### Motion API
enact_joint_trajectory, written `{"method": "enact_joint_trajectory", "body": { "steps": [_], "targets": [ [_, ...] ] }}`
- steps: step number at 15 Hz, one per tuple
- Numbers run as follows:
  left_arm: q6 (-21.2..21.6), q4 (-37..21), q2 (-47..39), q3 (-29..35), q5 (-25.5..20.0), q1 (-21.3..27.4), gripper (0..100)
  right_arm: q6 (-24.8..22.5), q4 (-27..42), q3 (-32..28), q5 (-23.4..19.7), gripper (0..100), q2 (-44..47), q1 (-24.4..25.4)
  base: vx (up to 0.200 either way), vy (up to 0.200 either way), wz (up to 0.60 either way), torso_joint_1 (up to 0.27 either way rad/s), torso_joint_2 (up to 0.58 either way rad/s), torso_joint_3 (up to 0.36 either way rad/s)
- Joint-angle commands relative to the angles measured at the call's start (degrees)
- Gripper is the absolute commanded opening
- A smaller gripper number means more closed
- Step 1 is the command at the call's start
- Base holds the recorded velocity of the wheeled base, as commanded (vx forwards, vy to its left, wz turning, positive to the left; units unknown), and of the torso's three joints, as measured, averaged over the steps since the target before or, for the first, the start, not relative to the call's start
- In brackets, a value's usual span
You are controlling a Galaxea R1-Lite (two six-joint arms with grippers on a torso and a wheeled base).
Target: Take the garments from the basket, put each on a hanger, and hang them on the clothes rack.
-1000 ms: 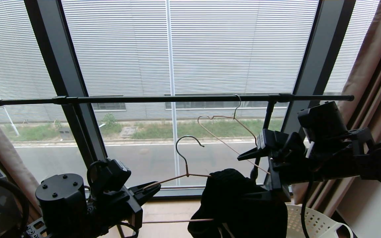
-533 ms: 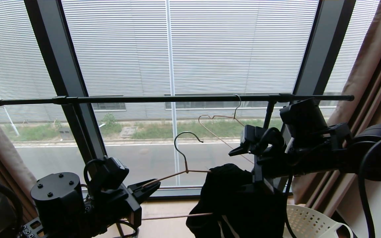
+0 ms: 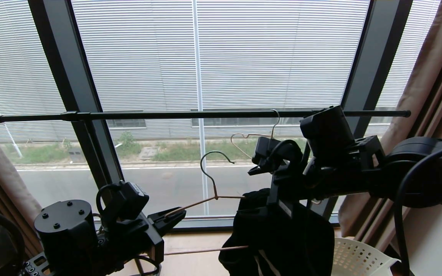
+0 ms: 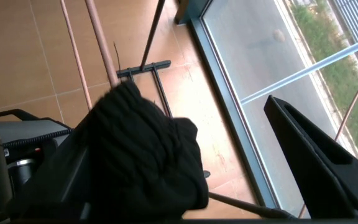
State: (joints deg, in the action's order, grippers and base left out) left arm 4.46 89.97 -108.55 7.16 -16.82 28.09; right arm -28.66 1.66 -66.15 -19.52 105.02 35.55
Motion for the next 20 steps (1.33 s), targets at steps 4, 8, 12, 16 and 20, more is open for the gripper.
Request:
{"method": "enact_joint_trajectory", "body": {
  "steps": [4, 8, 12, 16, 20],
  "targets": [
    [0.0, 0.0, -0.1, 0.1, 0.0, -0.4, 0, -0.1, 4.0, -0.6, 0.1, 100, -1.1, 0.6, 0.0, 0.0, 0.0, 0.0, 0.0, 0.0],
    [0.0, 0.0, -0.1, 0.1, 0.0, -0.3, 0, -0.2, 4.2, -0.5, 0.1, 100, -1.0, 0.7, 0.0, 0.0, 0.0, 0.0, 0.0, 0.0],
    [0.0, 0.0, -0.2, 0.1, -0.1, -0.9, 0, -0.4, 4.3, 1.1, 0.1, 100, -2.5, 0.6, 0.0, 0.0, 0.0, 0.0, 0.0, 0.0],
    [0.0, 0.0, -0.2, 0.2, -0.1, -0.9, 0, -0.4, 4.2, 1.7, 0.1, 100, -2.1, 0.6, 0.0, 0.0, 0.0, 0.0, 0.0, 0.0],
    [-0.2, 0.0, -0.3, 0.5, 0.0, -0.9, 0, -0.4, 4.2, 1.5, 0.0, 0, -1.8, 0.6, 0.0, 0.0, 0.0, 0.0, 0.0, 0.0]
  ]
}}
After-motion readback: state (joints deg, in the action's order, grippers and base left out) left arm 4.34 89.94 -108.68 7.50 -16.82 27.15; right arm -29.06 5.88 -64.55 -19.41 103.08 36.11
